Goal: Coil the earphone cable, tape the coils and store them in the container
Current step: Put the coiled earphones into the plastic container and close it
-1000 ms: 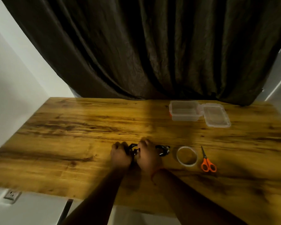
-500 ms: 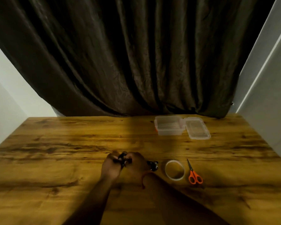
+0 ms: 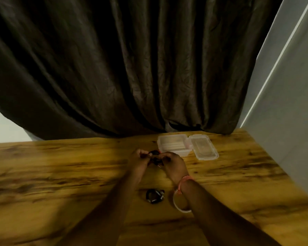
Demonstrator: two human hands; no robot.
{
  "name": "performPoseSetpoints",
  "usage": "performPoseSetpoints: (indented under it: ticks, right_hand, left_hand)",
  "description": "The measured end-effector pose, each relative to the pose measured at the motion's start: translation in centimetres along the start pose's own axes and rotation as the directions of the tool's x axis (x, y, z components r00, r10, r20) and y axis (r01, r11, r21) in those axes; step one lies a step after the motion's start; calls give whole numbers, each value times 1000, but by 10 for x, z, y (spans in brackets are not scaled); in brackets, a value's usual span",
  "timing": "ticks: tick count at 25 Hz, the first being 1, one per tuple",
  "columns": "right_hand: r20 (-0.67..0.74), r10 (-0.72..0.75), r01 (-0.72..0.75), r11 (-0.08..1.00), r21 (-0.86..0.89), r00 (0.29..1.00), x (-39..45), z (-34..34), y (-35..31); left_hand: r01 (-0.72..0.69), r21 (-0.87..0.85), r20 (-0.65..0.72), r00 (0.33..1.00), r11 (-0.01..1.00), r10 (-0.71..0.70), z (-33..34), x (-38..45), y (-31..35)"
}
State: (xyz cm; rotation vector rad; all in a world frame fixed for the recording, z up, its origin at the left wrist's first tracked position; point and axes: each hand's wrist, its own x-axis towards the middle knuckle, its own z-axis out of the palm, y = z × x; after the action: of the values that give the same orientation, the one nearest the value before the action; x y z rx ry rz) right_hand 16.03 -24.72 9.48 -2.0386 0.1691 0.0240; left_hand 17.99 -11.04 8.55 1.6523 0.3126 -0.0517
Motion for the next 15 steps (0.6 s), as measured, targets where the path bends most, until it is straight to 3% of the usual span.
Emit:
performPoseSetpoints:
  ticks: [5,8,11,15]
  right_hand:
    - [-30,-2,0,996,-84,1000,47,-41,23]
    - [64,-9,24,972,-233,998,80,-45,21]
    - [75,-32,61,909,-413,997,105,-42,22]
    - [129,-26,90,851,-517,991,126,-37,24]
  left_hand:
    - [-16,78,-52,998,997,20,59,26,22]
    - [-38,133,-35,998,990,43,70,46,33]
    - [-134,432,71,991,892,114,72,65,34]
    - [-41,494,119,993,869,-20,80,92,34]
